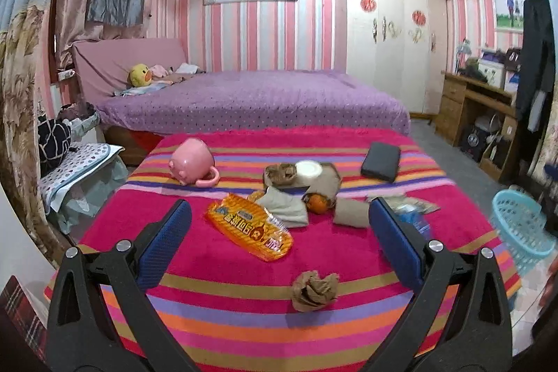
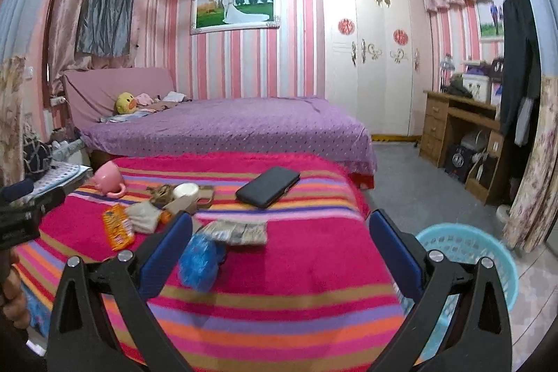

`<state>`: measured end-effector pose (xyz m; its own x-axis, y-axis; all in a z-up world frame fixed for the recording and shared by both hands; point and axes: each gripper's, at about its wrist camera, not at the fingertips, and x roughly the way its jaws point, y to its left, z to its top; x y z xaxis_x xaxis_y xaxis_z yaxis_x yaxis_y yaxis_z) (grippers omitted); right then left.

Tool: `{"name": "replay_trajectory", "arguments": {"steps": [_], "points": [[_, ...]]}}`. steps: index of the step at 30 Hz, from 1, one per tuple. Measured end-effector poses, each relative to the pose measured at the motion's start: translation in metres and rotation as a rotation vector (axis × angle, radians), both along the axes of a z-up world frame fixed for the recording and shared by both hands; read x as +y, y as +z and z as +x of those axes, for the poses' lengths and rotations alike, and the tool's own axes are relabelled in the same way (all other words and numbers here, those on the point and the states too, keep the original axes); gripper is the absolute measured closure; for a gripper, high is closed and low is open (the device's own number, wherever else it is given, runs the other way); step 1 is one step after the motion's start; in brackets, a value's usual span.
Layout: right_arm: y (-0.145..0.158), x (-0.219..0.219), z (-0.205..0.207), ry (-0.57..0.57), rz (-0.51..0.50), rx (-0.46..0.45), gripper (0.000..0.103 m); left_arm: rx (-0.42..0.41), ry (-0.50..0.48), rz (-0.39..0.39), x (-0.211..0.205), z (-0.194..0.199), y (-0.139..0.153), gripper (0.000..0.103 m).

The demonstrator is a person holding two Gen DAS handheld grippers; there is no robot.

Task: Collect trash
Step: 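Grasp the brown paper ball with the left gripper while the right grasps the blue plastic bag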

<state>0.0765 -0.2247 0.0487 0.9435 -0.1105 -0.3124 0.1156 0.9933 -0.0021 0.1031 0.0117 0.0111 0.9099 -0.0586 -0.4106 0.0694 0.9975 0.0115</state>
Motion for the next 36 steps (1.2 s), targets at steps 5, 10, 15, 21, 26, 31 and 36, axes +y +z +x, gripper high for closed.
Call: {"name": "replay_trajectory", "arguments": {"steps": [5, 10, 15, 21, 26, 31, 36], "points": [[-0.020, -0.006, 0.028, -0.025, -0.043, 0.028, 0.004, 0.120, 0.011, 0.015, -0.004, 0.025, -0.047, 0.005], [-0.044, -0.019, 0.045, -0.015, -0.003, 0.087, 0.004, 0.191, 0.002, -0.002, -0.001, 0.038, -0.076, 0.005], [-0.054, -0.020, 0.054, -0.035, -0.028, 0.151, 0.004, 0.244, -0.030, -0.010, -0.010, 0.044, -0.097, 0.005], [-0.059, -0.011, 0.054, -0.039, -0.046, 0.164, 0.004, 0.281, -0.114, 0.076, -0.035, 0.048, -0.113, 0.034], [-0.073, 0.014, 0.064, 0.019, -0.058, 0.205, 0.004, 0.296, -0.146, 0.092, -0.038, 0.045, -0.108, 0.055], [-0.080, 0.041, 0.070, 0.082, -0.025, 0.224, 0.004, 0.247, -0.082, 0.108, -0.018, 0.042, -0.093, 0.055], [-0.089, 0.066, 0.082, 0.113, -0.045, 0.249, 0.004, 0.234, 0.030, 0.051, 0.017, 0.053, -0.082, 0.055]]}}
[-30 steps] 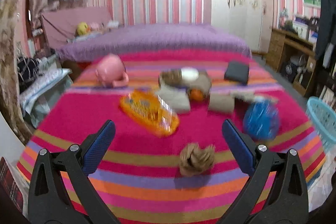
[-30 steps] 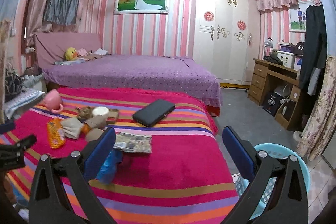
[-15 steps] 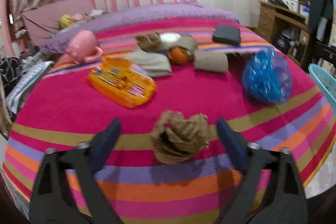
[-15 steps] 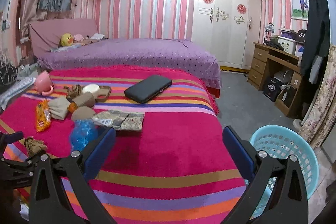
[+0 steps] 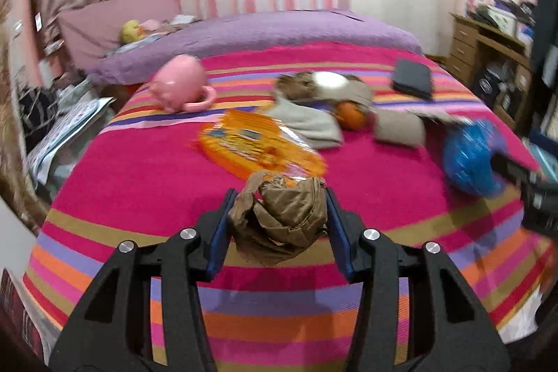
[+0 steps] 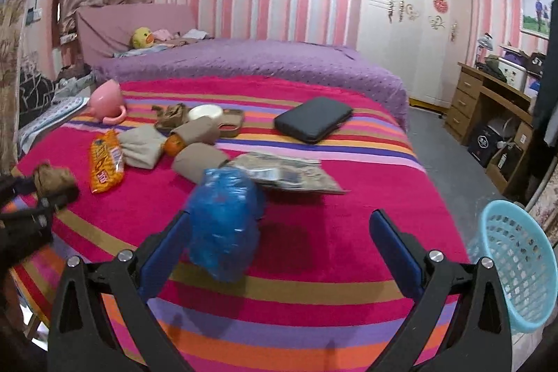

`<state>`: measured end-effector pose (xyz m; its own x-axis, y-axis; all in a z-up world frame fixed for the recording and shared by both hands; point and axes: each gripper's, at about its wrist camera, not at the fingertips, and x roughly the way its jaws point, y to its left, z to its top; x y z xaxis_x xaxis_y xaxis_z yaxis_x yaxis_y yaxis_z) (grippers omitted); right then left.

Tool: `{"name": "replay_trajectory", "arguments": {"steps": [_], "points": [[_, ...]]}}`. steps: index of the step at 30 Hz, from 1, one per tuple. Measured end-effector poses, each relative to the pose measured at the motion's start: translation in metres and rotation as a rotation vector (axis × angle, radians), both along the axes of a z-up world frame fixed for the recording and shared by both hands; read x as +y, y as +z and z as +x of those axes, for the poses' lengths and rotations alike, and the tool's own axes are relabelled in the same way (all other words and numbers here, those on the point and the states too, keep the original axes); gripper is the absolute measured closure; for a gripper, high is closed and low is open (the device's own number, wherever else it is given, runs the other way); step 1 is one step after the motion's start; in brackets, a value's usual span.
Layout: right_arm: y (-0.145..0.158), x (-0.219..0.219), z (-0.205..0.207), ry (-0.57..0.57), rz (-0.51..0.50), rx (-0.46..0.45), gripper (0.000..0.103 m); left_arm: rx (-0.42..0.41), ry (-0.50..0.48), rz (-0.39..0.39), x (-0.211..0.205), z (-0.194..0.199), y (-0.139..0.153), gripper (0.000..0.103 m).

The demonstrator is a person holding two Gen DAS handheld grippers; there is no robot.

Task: Collect trash
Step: 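Grasp the brown paper ball with the left gripper while the right grasps the blue plastic bag, then carry both items over the blue basket and open both grippers to drop them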

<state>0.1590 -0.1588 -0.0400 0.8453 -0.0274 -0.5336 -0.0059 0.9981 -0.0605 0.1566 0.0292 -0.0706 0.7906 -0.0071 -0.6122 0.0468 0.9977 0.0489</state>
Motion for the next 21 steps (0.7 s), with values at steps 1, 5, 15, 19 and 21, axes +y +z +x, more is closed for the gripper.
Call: {"name": "replay_trajectory", "arguments": {"steps": [1, 5, 15, 19, 21], "points": [[-0.004, 0.006, 0.005, 0.006, -0.006, 0.015, 0.004, 0.001, 0.018, -0.013, 0.007, 0.003, 0.001, 0.055], [-0.019, 0.016, 0.023, 0.049, -0.003, 0.094, 0.023, 0.010, 0.067, -0.028, 0.018, 0.013, 0.000, 0.055], [0.000, -0.011, 0.007, 0.157, 0.077, 0.096, 0.064, -0.020, 0.047, -0.032, -0.001, 0.012, 0.012, 0.055], [0.012, -0.045, -0.007, 0.134, 0.095, 0.069, 0.064, -0.038, 0.014, -0.022, -0.019, 0.006, 0.018, 0.055], [0.015, -0.063, -0.011, 0.110, 0.107, 0.063, 0.064, -0.048, -0.005, -0.027, -0.029, 0.004, 0.020, 0.055]]}}
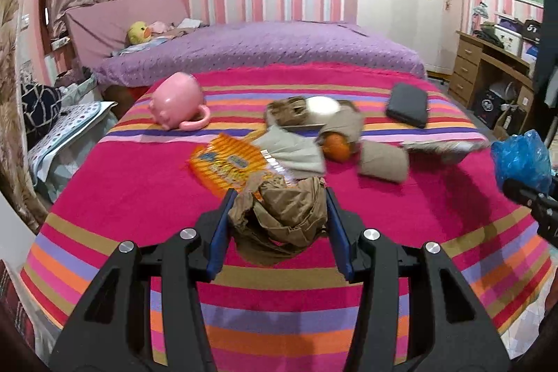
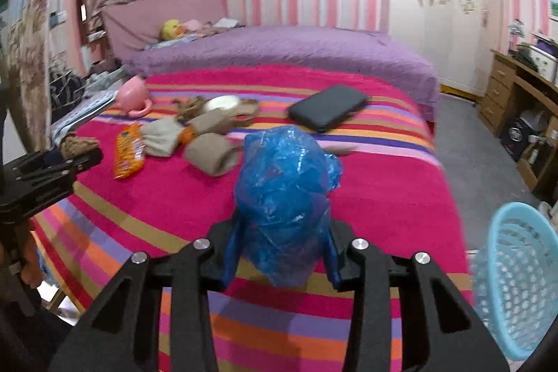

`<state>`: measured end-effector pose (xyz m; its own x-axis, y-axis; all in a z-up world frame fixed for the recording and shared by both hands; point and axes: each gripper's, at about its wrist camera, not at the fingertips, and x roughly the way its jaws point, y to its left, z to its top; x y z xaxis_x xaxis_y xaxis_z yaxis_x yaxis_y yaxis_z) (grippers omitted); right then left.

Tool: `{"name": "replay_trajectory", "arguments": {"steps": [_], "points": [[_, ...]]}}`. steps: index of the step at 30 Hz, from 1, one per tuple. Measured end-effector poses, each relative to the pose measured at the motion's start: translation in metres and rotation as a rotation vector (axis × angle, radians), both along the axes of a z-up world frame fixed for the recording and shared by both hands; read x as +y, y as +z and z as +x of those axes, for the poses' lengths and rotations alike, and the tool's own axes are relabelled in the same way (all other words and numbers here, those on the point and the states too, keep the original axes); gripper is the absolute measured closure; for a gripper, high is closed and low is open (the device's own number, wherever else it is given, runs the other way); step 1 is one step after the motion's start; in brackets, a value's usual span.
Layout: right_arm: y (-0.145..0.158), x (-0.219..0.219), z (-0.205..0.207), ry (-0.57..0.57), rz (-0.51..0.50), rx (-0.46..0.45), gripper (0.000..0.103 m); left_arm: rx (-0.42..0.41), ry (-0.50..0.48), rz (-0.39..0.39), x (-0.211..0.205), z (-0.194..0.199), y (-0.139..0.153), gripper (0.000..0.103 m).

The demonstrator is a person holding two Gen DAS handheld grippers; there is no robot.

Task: Collect trash
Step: 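Carry both items over the blue basket and open both grippers to drop them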

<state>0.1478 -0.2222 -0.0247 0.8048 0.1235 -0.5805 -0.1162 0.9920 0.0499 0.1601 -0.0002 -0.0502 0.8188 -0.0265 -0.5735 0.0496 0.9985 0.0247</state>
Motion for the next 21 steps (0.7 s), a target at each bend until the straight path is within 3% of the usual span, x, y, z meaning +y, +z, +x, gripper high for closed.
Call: {"name": "replay_trajectory", "arguments": {"steps": [12, 16, 21], "points": [[0.024, -0.141, -0.030, -0.233, 0.007, -0.095, 0.064, -0.055, -0.089, 0.040, -0.093, -0.007, 0.020, 0.055], [0.029, -0.194, -0.045, -0.306, -0.020, -0.115, 0.064, -0.088, -0.150, 0.067, -0.149, -0.010, 0.027, 0.055], [0.016, -0.263, -0.059, -0.416, -0.045, -0.083, 0.064, -0.037, -0.246, 0.021, -0.220, -0.008, 0.023, 0.055]]}}
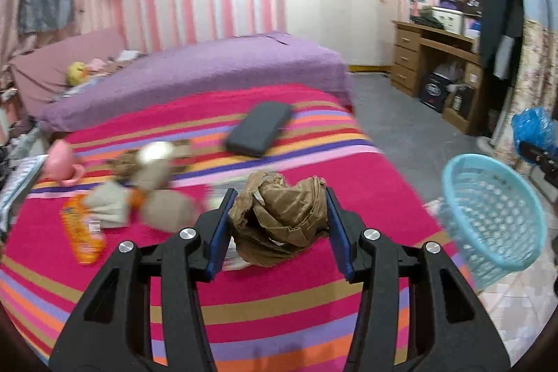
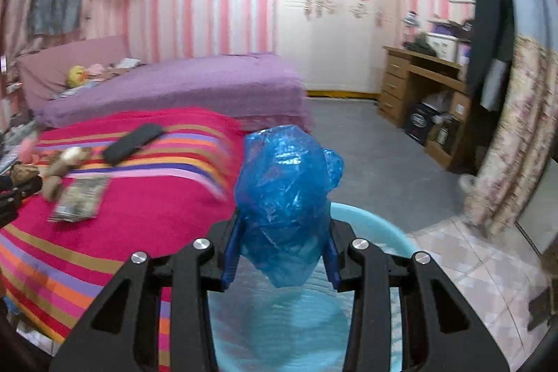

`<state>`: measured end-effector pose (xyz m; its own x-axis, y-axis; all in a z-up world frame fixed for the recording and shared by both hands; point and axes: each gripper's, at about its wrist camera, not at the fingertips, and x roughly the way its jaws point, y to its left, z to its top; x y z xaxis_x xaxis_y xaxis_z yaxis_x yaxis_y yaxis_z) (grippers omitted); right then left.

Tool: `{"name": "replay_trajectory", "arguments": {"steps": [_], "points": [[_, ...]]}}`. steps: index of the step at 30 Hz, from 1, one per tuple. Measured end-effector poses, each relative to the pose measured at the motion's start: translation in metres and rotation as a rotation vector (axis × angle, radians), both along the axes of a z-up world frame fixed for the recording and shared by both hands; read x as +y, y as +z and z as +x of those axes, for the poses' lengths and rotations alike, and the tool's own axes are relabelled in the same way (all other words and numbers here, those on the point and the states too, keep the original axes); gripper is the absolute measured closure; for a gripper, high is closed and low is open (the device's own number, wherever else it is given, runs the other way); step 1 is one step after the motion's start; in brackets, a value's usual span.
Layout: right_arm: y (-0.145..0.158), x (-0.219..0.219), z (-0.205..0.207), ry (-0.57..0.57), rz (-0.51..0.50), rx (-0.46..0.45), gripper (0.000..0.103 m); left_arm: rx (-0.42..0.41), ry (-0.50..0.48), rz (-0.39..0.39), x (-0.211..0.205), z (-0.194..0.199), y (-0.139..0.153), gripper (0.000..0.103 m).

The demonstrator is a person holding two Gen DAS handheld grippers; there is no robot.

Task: Collect trash
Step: 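Carry both items over the blue basket and open both grippers to drop them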

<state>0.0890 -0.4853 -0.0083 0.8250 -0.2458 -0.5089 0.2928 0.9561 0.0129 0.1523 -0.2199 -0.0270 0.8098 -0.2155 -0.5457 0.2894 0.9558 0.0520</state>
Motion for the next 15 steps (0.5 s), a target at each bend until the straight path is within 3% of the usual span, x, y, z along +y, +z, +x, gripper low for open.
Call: {"name": "replay_trajectory", "arguments": {"steps": [7, 15], "points": [[-0.027, -0.068, -0.018, -0.084, 0.035, 0.058, 0.064, 0.052, -0.153, -0.036, -0.107, -0.004, -0.014, 0.055], [-0.034, -0.082, -0.024, -0.116, 0.022, 0.063, 0.064, 0.106, -0.261, -0.005, -0.202, -0.001, -0.040, 0.055]]}}
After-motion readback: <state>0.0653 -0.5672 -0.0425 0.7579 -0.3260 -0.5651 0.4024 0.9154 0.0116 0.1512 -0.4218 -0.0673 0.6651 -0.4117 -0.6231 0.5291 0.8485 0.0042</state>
